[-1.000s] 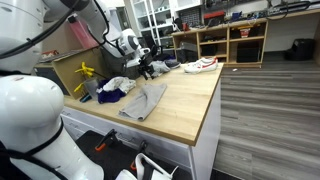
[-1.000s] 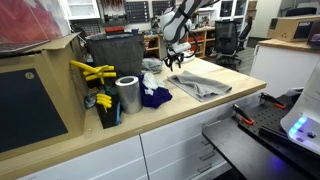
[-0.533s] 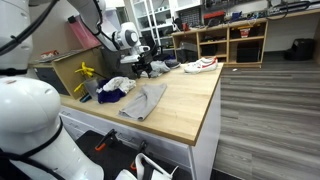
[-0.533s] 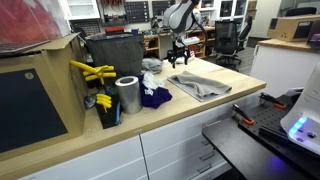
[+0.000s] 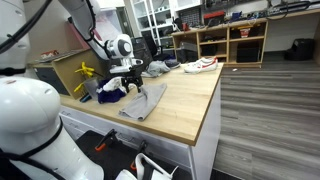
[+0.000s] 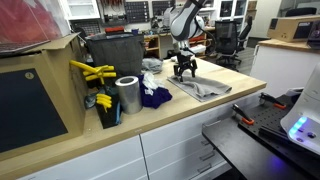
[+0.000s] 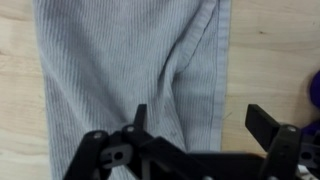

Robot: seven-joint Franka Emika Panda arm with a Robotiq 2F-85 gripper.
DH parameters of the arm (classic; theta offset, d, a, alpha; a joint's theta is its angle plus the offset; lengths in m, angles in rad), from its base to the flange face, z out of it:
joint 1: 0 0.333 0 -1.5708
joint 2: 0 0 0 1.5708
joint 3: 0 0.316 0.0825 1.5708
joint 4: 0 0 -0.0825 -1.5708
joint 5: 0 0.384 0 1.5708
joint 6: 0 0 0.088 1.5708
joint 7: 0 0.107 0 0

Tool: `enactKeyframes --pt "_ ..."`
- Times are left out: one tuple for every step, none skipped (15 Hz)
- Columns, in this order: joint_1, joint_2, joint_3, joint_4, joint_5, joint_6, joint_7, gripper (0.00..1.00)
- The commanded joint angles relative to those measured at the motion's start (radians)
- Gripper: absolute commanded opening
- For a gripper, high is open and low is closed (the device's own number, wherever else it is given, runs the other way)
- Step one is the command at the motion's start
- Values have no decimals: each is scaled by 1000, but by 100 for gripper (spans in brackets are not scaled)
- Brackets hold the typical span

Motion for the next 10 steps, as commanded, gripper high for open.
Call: enactKeyframes --pt "17 -21 10 -53 13 -30 15 100" --pt "20 -22 10 -61 13 -38 21 100" --pt "21 -24 9 -68 14 -47 22 100" --pt "22 -26 4 -75 10 -57 27 100" --pt "22 -25 -1 -81 5 -69 33 100" --pt "20 -23 -3 -88 4 -77 34 100" --pt "21 -24 -9 -100 -3 -84 43 100" --pt "21 -26 -13 -111 -6 -91 46 100" --pt "19 -24 -17 -120 -7 -97 46 100" --pt "19 -24 -21 -130 -9 -102 47 100"
